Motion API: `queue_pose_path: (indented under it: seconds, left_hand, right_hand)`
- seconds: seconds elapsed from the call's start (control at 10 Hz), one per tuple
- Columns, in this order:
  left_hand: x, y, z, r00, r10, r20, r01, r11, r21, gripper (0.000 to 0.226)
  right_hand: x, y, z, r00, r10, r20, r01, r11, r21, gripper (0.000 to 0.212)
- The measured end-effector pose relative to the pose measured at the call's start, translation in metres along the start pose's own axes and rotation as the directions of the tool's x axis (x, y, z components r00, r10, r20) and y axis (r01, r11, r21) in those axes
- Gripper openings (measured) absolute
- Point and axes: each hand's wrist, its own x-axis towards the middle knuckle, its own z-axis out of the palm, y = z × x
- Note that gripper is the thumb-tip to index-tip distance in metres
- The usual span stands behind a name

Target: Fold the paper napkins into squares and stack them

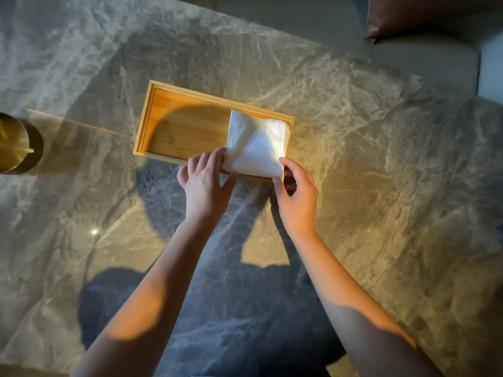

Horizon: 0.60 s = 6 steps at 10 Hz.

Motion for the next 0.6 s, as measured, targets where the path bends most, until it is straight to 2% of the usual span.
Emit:
queue_pose_path:
  seconds: [0.2,0.5,0.6]
  left_hand:
    - [-0.013,0.000,0.000,0.997,0.004,0.075,-0.013,0.993,0.119,0.067]
    - [-0.033,0.015,0.003,0.971,-0.019,0.238,0.000,0.997,0.082,0.086]
    - [-0.041,0.018,-0.001,0.970,-0.036,0.240,0.018,0.997,0.077,0.089]
  right_hand:
    - [-0.013,0.002,0.006,0.993,0.020,0.118,-0.017,0.999,-0.028,0.055]
    - [-0.037,0.002,0.003,0.959,0.043,0.278,-0.038,0.999,-0.021,0.070]
    - [-0.046,0.001,0.002,0.965,-0.032,0.260,0.029,0.999,0.014,0.066]
